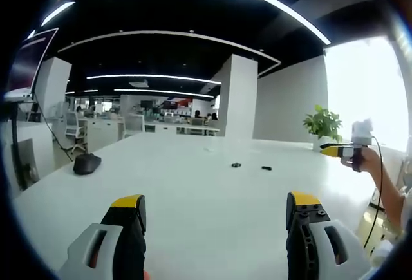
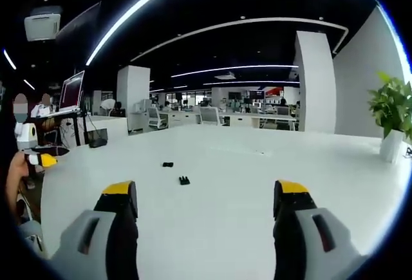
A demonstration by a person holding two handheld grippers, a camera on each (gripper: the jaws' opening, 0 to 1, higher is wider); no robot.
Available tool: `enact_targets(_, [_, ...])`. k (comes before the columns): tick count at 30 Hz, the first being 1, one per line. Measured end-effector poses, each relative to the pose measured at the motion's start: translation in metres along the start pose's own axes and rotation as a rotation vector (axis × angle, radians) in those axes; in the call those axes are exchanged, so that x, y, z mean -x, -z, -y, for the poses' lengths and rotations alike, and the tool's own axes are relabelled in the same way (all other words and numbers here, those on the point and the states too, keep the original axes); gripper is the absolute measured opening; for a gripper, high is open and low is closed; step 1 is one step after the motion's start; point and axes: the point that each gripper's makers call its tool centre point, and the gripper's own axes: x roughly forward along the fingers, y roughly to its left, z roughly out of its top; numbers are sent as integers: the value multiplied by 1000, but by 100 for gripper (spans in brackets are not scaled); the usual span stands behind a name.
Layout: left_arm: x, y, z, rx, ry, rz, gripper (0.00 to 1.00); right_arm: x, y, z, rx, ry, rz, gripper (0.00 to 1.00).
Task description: Snap the two parts of the plastic buckle together until the buckle closes and remains connected.
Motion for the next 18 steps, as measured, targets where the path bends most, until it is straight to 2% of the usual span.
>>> enact_targets(18, [-1,2,0,2,2,-3,92,-24,10,1,-30,-17,-9,89])
